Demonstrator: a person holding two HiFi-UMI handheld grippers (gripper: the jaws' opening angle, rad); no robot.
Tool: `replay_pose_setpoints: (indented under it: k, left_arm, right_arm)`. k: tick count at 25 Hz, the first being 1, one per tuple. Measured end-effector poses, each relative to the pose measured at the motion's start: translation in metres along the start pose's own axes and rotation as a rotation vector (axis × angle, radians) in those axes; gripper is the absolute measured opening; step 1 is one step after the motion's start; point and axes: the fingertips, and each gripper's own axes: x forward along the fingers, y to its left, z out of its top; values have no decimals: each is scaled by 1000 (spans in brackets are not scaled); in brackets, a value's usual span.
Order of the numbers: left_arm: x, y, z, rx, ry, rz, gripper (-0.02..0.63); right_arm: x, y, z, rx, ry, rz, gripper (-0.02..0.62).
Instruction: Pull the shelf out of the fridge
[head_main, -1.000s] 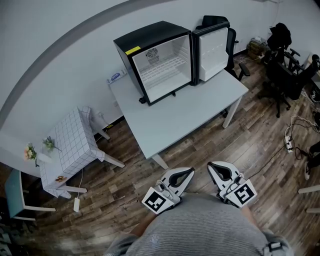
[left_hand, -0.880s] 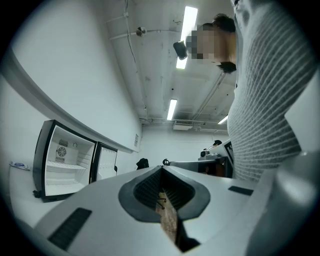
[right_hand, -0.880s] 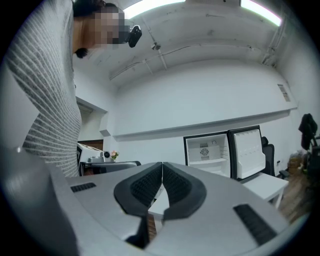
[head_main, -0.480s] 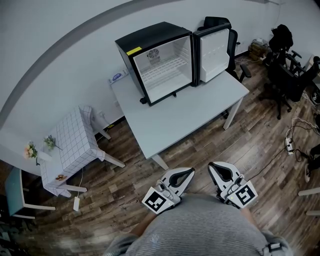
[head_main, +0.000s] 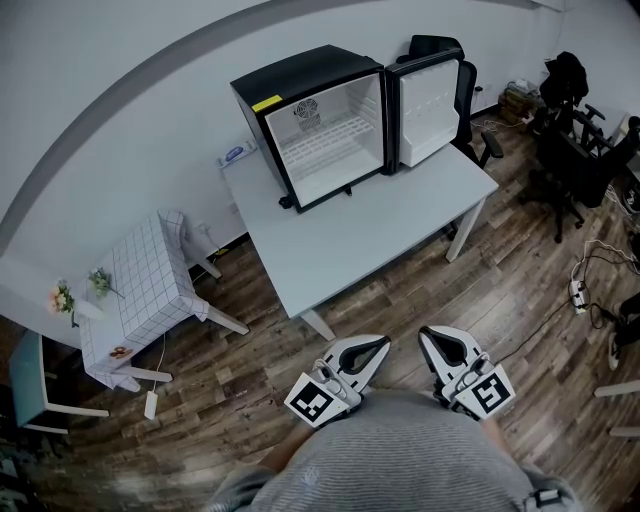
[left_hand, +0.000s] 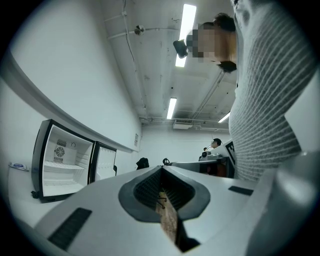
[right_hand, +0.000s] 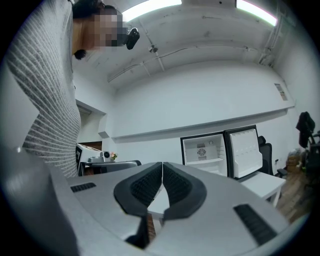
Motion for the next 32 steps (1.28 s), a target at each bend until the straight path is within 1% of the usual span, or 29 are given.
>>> replay_pose_setpoints:
  k: [6,14,18,22,27,32]
  left_arm:
    - [1,0,-6,-4,16,0,11]
    - [17,28,-7,-8,11,-10,11]
    - [34,53,-11,-16,11,-30,11]
    - [53,83,-8,-10,6,-45,11]
    - [72,121,-9,-11,20,-34,11]
    - [84,154,-8,-6,4,-19,11]
  right_arm:
    - [-1,-9,-7,32,3,-12,12]
    - [15,-31,-10,30,4,-41,12]
    - [33,-54,-9,29,9,-64,12]
    - [55,-77,-8,29,12,-70,12]
    - [85,-104,-7,26,15,-61,12]
    - [112,-121,-7,23,25,-42,12]
